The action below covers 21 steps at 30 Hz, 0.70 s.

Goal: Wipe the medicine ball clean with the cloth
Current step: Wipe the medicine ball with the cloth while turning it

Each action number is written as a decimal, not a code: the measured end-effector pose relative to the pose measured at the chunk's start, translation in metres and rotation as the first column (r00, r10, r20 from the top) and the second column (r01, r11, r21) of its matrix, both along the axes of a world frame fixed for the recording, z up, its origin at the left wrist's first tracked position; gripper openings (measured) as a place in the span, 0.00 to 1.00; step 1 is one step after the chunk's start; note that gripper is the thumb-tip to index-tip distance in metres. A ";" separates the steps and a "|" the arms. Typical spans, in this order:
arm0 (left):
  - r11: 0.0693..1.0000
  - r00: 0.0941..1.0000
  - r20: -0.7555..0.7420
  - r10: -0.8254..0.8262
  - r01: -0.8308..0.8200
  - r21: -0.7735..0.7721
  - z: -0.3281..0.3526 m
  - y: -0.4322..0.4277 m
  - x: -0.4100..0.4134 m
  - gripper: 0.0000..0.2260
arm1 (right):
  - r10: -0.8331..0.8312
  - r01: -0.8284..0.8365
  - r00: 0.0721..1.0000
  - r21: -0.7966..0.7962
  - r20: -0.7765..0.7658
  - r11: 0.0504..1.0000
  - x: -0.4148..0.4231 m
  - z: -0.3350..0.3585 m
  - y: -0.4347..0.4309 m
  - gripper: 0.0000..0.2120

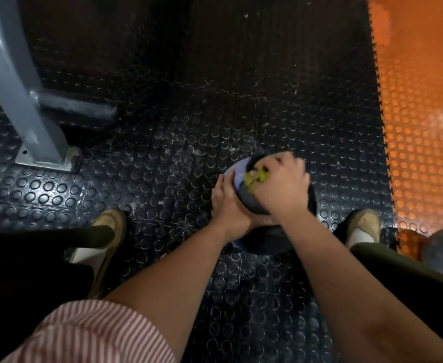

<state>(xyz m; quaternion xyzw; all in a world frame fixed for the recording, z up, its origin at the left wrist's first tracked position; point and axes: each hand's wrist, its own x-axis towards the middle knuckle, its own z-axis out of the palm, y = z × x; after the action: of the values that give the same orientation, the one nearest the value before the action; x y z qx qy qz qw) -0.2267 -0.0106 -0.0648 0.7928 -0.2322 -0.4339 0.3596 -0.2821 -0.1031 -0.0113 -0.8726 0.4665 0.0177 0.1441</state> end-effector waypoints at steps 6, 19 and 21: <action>0.999 0.996 0.075 -0.048 0.048 0.006 0.002 -0.008 -0.006 0.62 | -0.443 0.417 0.891 0.212 0.096 0.884 -0.014 -0.007 -0.042 0.15; 0.994 0.994 0.107 0.025 -0.036 0.102 -0.030 -0.004 -0.001 0.57 | 0.196 -0.197 0.980 -0.001 -0.045 0.980 0.017 -0.007 0.018 0.16; 0.999 0.997 0.061 0.052 -0.053 0.003 -0.014 0.006 -0.002 0.61 | 0.032 -0.033 0.999 0.025 0.010 0.999 0.013 -0.004 0.003 0.16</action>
<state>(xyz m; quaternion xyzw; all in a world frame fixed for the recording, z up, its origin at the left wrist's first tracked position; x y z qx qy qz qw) -0.2286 -0.0045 -0.0788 0.8122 -0.2211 -0.4005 0.3619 -0.2688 -0.0998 -0.0155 -0.8782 0.4513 0.0217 0.1569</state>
